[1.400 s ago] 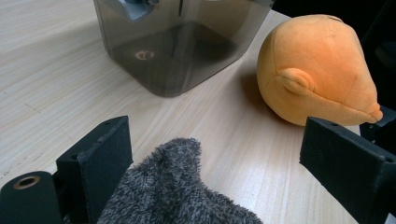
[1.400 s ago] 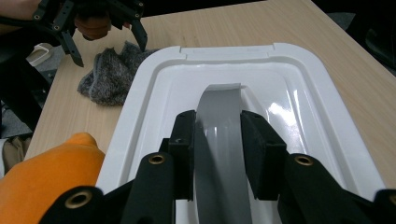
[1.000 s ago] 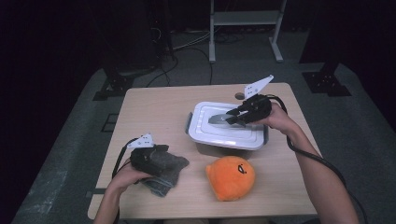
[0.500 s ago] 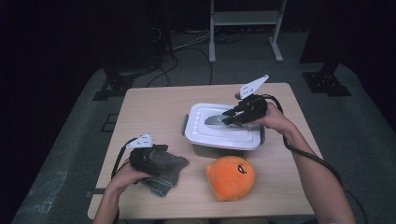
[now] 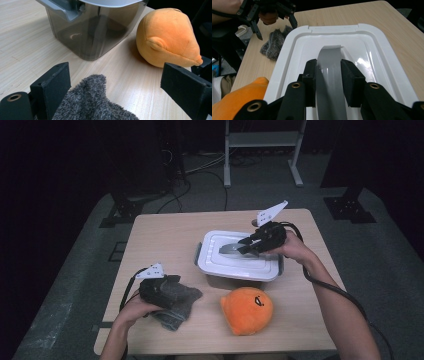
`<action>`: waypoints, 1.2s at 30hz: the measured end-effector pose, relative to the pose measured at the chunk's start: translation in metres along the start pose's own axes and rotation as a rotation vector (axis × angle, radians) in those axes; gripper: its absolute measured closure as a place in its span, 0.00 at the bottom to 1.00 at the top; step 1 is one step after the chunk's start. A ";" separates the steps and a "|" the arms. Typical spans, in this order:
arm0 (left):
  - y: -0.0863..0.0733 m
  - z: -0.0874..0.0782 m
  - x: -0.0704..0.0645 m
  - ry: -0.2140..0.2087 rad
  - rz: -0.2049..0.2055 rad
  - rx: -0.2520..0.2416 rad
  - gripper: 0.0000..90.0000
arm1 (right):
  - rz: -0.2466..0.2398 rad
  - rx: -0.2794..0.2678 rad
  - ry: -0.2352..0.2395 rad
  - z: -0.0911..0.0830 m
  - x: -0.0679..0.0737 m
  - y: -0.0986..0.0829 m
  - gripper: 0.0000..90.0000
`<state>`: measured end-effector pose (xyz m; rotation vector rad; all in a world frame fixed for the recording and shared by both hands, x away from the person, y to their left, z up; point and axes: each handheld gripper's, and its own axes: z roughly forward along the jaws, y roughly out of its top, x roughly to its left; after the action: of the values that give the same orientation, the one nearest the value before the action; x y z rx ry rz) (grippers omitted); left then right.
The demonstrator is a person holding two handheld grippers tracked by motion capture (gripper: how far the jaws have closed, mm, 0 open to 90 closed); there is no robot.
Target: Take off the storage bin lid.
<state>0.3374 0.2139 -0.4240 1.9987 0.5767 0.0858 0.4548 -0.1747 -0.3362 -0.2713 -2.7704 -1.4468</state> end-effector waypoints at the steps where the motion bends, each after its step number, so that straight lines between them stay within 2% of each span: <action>1: 0.000 0.000 0.000 0.001 0.000 0.000 0.09 | 0.002 -0.003 -0.001 0.000 0.000 0.000 0.73; 7: 0.000 0.000 0.000 0.001 -0.001 0.000 0.09 | 0.008 -0.004 -0.015 0.001 0.002 0.000 0.71; 8: 0.000 0.000 0.000 0.001 -0.001 0.000 0.09 | 0.009 -0.001 -0.022 0.001 0.002 0.000 0.67; 9: 0.000 0.000 0.000 0.001 -0.001 -0.001 0.09 | 0.014 -0.001 -0.051 0.001 0.004 -0.001 0.63; 14: 0.000 0.000 0.000 0.000 0.001 0.002 0.09 | 0.010 -0.002 -0.064 0.002 0.006 -0.002 0.63; 18: 0.000 0.000 0.000 0.001 0.004 0.000 0.09 | 0.003 -0.001 -0.065 0.004 0.008 -0.002 0.71; 25: 0.000 0.000 -0.001 -0.002 0.000 -0.003 0.09 | -0.007 0.001 -0.088 0.004 0.013 -0.001 0.73; 36: 0.000 0.000 -0.001 -0.004 0.003 0.000 0.09 | -0.009 -0.003 -0.098 0.003 0.015 -0.002 0.73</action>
<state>0.3368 0.2133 -0.4237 1.9990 0.5715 0.0832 0.4403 -0.1711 -0.3383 -0.3397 -2.8487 -1.4791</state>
